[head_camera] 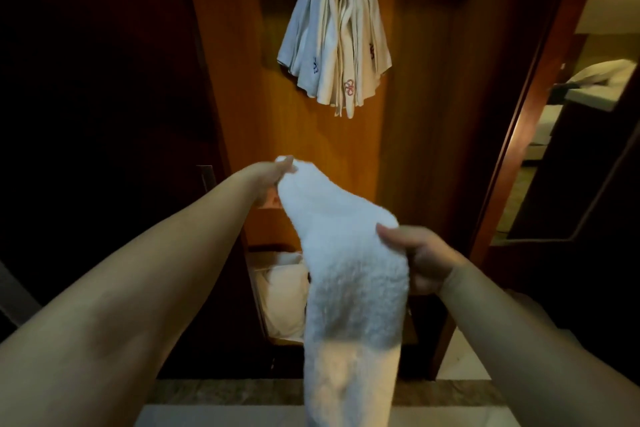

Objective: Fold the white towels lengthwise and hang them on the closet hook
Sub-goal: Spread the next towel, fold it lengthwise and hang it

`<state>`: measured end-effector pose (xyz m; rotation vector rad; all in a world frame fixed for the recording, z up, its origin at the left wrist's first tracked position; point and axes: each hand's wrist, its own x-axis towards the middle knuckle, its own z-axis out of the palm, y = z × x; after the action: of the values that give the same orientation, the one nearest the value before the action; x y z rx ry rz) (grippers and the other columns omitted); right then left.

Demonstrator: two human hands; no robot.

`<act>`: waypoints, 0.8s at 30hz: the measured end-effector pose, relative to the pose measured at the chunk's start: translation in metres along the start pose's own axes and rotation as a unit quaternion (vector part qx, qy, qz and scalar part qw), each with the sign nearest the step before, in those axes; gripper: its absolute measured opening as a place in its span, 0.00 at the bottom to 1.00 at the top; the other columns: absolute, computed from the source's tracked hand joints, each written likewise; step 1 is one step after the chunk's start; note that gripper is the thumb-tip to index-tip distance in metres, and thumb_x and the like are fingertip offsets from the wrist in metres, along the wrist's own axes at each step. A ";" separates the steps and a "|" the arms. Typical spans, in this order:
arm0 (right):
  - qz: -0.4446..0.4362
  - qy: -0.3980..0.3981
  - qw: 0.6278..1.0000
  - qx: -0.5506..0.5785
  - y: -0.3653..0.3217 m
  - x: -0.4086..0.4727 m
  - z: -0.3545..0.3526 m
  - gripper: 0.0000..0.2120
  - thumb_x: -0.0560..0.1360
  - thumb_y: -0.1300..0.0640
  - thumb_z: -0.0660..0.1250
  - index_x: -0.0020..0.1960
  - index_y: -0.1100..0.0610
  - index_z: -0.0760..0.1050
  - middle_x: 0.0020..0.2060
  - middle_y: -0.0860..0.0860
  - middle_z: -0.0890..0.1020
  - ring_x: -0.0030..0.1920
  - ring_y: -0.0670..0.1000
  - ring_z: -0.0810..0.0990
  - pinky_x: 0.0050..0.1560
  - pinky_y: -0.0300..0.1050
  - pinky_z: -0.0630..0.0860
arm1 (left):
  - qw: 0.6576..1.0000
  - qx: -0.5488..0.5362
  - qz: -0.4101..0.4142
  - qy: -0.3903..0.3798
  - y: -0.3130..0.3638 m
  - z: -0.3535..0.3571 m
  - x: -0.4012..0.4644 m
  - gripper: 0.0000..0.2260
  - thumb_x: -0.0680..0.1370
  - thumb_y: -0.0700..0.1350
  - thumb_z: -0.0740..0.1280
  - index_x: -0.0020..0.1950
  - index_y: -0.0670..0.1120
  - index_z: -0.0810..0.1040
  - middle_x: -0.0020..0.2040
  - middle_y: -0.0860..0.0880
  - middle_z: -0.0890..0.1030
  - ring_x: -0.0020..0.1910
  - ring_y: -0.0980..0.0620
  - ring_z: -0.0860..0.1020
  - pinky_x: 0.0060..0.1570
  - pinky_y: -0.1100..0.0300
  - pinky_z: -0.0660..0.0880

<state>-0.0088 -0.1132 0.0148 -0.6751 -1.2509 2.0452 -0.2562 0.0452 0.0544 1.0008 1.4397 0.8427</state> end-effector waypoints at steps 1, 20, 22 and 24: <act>-0.031 0.006 1.000 -0.002 -0.009 0.001 0.002 0.27 0.61 0.45 0.83 0.56 0.57 0.86 0.55 0.56 0.86 0.57 0.56 0.84 0.53 0.49 0.81 | 0.999 0.039 -0.011 -0.009 -0.010 0.001 0.005 0.26 0.81 0.62 0.61 0.69 0.44 0.73 0.60 0.41 0.81 0.52 0.43 0.82 0.49 0.49 0.79; -0.235 0.282 0.930 0.028 -0.093 0.059 0.042 0.20 0.72 0.47 0.76 0.59 0.52 0.74 0.61 0.52 0.81 0.64 0.55 0.78 0.68 0.56 0.74 | 0.894 0.199 0.392 0.091 -0.108 0.082 -0.099 0.37 0.75 0.60 0.69 0.76 0.65 0.49 0.75 0.66 0.56 0.69 0.63 0.63 0.62 0.59 0.68; -0.244 0.292 0.925 0.019 -0.099 0.066 0.047 0.20 0.71 0.48 0.78 0.57 0.52 0.74 0.61 0.53 0.80 0.64 0.55 0.77 0.69 0.57 0.73 | 0.889 0.219 0.381 0.128 -0.103 0.089 -0.094 0.38 0.77 0.56 0.70 0.76 0.65 0.46 0.78 0.62 0.55 0.61 0.65 0.71 0.50 0.66 0.74; -0.248 0.306 0.919 0.014 -0.103 0.073 0.052 0.21 0.71 0.51 0.78 0.59 0.53 0.73 0.62 0.53 0.78 0.65 0.56 0.76 0.70 0.56 0.72 | 0.889 0.207 0.376 0.163 -0.097 0.091 -0.088 0.36 0.78 0.53 0.69 0.76 0.65 0.46 0.79 0.58 0.58 0.55 0.66 0.73 0.44 0.69 0.75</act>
<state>-0.0674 -0.0536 0.1223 -0.8032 -0.8962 1.2890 -0.1769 -0.0769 -0.0110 1.8819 1.5546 1.3370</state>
